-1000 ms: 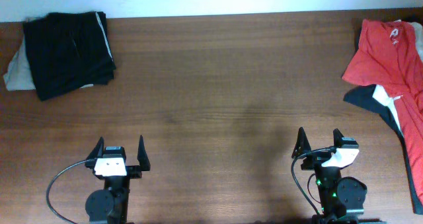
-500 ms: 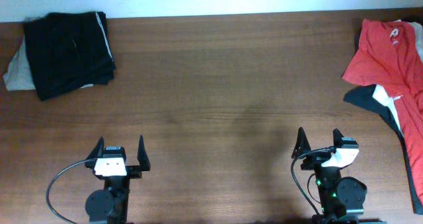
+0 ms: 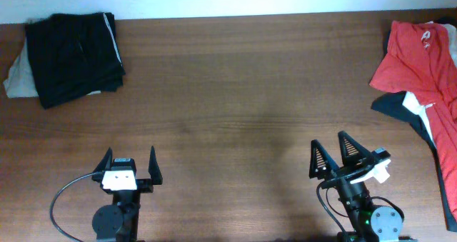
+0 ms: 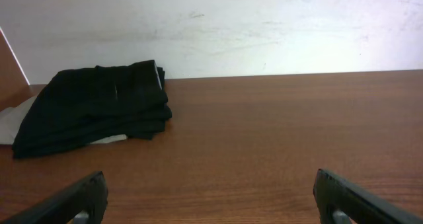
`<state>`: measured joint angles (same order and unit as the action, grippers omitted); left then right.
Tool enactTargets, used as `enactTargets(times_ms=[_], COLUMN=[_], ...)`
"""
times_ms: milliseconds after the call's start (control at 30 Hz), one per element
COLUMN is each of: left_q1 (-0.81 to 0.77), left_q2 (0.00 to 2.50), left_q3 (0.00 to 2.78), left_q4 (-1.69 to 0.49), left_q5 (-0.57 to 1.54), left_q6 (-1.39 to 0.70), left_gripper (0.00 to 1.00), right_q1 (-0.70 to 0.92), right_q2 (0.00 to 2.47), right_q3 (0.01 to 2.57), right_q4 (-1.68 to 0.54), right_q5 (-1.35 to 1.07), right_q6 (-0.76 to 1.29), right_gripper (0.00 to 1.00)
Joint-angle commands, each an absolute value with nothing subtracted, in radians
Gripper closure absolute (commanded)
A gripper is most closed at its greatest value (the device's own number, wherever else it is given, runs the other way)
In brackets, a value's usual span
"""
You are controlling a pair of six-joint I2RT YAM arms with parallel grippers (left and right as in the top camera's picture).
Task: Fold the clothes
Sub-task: 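Reach the right gripper to the red T-shirt pile and grasp it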
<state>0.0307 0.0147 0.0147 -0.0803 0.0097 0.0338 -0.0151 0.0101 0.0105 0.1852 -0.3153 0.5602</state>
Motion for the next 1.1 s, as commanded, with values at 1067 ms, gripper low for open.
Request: enactTargets(times_ms=[1067], left_q1=[0.036], left_q2=[0.006], left_q3=[0.009], left_q4=[-0.083], left_q5=[-0.001], left_q6=[0.046], left_gripper=[0.01], right_q1=[-0.330], right_q2=[2.333], right_q3=[2.131], right_q4=[-0.773], right_q5=[0.137], right_q6=[-0.033], right_gripper=[0.04])
